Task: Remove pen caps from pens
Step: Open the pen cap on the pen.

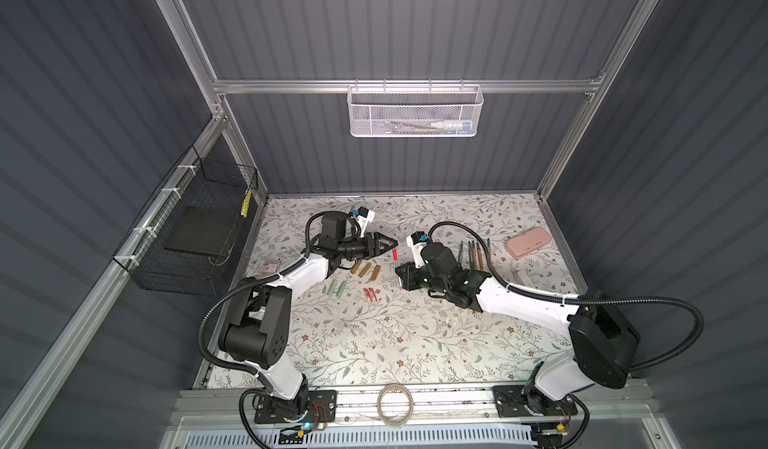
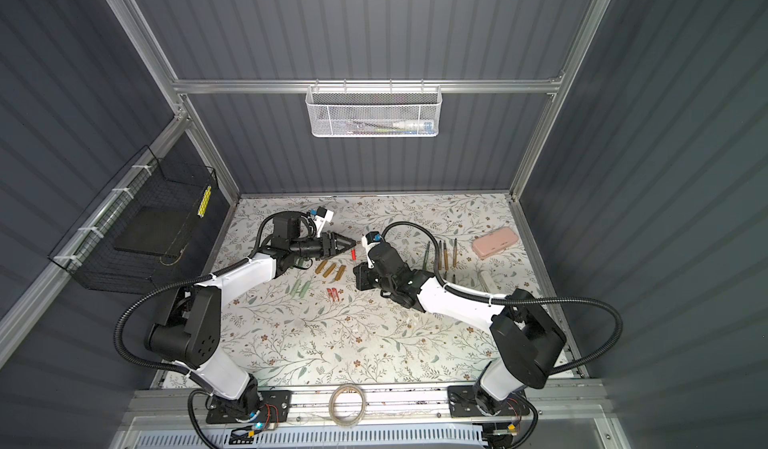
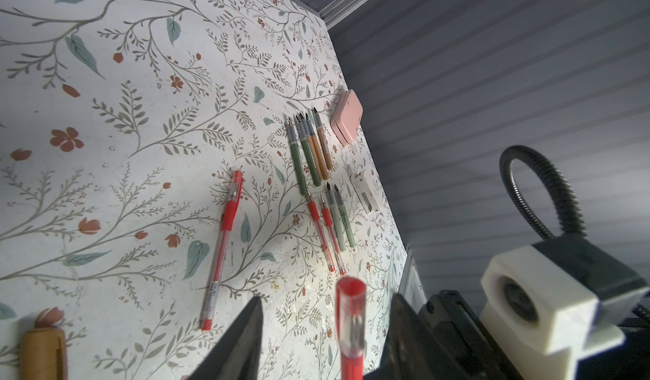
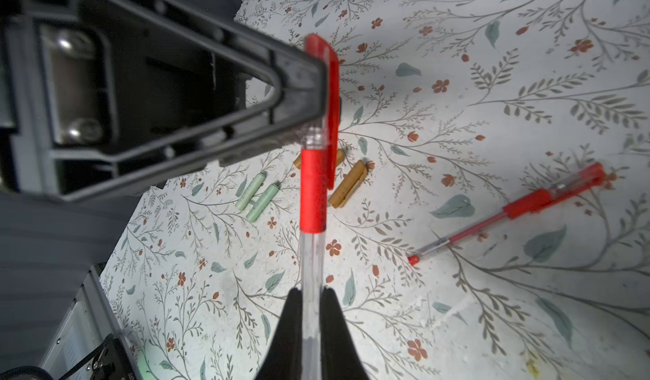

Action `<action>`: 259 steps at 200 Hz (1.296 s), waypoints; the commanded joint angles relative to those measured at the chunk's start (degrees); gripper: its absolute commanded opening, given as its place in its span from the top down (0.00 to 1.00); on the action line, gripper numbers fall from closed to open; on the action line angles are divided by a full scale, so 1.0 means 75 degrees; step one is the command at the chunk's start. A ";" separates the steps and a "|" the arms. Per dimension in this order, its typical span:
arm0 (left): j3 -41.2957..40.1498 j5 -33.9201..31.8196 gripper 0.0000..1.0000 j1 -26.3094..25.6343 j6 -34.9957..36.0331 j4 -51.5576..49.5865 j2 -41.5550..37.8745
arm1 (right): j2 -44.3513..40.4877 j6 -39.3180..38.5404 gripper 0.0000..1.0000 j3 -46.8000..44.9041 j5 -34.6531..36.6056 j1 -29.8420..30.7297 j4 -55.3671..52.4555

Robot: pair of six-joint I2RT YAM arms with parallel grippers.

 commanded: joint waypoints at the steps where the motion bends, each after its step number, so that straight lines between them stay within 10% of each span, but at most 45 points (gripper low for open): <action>1: 0.0105 -0.0050 0.47 -0.0058 -0.0001 0.0108 0.0094 | 0.0100 -0.0068 1.00 0.0247 -0.0085 0.0054 -0.0138; 210: 0.0119 -0.0206 1.00 -0.0070 0.0116 0.0035 0.0037 | 0.0290 -0.0083 1.00 0.0442 -0.0070 0.0197 -0.0258; 259: 0.0156 -0.0205 1.00 -0.0070 0.0083 0.0006 0.0043 | 0.0423 -0.0111 0.71 0.0545 -0.0033 0.0175 -0.0343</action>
